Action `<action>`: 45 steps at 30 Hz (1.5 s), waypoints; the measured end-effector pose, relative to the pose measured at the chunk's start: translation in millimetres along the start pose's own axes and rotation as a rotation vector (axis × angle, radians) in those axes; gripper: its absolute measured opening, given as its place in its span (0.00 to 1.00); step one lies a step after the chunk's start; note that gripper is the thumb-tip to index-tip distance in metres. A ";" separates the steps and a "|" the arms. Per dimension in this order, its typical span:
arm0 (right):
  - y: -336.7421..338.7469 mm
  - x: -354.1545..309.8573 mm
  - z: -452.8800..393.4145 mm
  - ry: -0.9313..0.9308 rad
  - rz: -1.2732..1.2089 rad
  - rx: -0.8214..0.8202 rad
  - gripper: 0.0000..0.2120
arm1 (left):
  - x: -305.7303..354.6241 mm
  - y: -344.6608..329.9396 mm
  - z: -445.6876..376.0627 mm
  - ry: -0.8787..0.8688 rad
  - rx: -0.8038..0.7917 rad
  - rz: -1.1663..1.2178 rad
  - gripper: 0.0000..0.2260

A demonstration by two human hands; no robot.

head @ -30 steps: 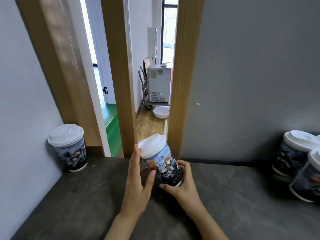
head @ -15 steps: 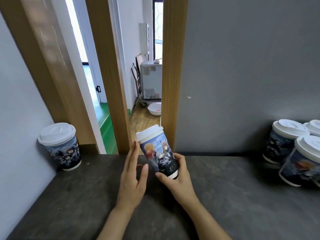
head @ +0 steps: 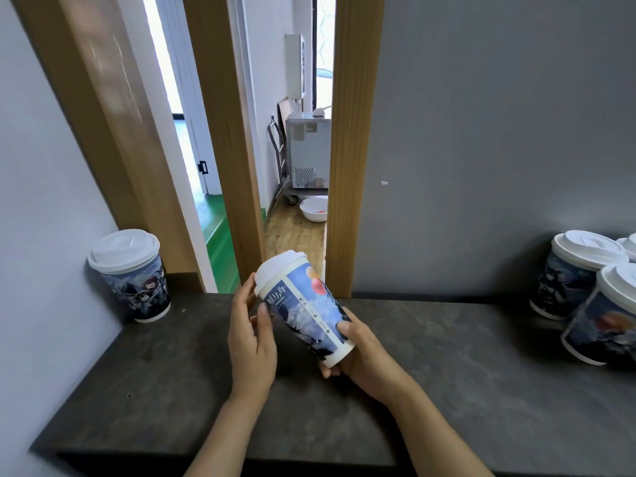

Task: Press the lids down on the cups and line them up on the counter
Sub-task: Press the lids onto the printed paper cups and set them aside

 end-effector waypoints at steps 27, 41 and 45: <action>-2.3 -12.4 17.3 0.669 1.233 0.604 0.43 | 8.0 0.7 0.2 -0.071 -0.024 -0.032 0.14; 10.0 -8.9 10.5 0.340 0.750 0.424 0.38 | 6.0 -1.1 -0.8 -0.016 -0.054 0.030 0.16; 1.1 -14.2 13.6 0.521 1.155 0.541 0.40 | 7.9 -0.4 0.7 -0.042 -0.049 -0.004 0.14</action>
Point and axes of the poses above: each hand's wrist, its own z-axis away from the middle knuckle, its own y-axis out of the back of the hand, x = y × z, the point moved 4 cm from there along -z, towards the middle knuckle, and after that the axes turned 8 degrees about -x, right-handed, at the moved point
